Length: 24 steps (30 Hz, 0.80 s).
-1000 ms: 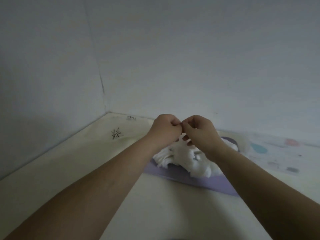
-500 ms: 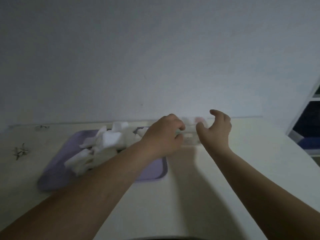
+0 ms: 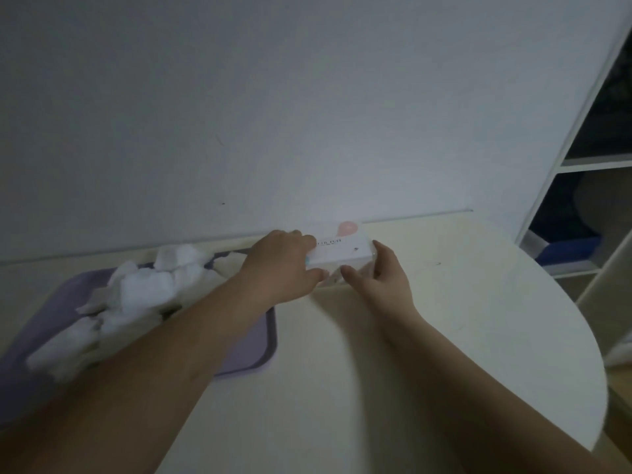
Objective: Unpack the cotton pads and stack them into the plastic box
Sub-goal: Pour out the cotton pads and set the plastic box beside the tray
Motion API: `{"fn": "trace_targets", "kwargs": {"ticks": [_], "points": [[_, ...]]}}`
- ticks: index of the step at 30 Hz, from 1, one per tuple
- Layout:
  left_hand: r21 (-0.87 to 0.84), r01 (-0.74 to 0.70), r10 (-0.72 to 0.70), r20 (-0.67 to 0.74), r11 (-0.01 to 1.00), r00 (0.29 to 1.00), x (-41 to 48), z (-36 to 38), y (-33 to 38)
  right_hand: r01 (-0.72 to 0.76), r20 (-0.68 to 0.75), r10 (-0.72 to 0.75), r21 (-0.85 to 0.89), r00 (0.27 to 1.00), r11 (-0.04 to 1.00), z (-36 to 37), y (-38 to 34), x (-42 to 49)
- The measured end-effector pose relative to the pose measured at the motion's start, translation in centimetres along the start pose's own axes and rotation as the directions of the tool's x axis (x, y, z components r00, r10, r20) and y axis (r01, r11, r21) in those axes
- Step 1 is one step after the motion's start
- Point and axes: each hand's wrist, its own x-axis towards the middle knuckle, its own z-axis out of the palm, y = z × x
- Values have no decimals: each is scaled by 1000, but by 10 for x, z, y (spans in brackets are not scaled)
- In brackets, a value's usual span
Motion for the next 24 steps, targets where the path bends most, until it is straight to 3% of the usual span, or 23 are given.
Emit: {"fn": "trace_targets", "kwargs": {"ticks": [5,10,12,14,17,21,24], "points": [[132,-24,31,-51,991,998,-9,-1,9,-4,1,4,-36,1000,999,1,-1,-1],[68,25,-23,-23,997,999,-11,-30,7,-20,22,21,-7,1000,1000,0,-1,-2],[-12,58,-58,-32,998,998,-6,-45,4,23,16,-22,-27,1000,999,2,-2,-4],[-214,139,-154,-54,967,987,3,-53,-5,36,-6,-36,-18,999,999,4,-1,-6],[-498,269,-350,-77,825,933,15,-53,-29,49,-46,-52,-63,998,997,6,2,-7],[-538,434,-483,55,723,874,12,-38,-52,61,-132,-86,-187,988,980,10,7,-8],[-517,450,-497,54,728,866,7,-27,-55,64,-174,-95,-174,980,983,12,7,-10]]}}
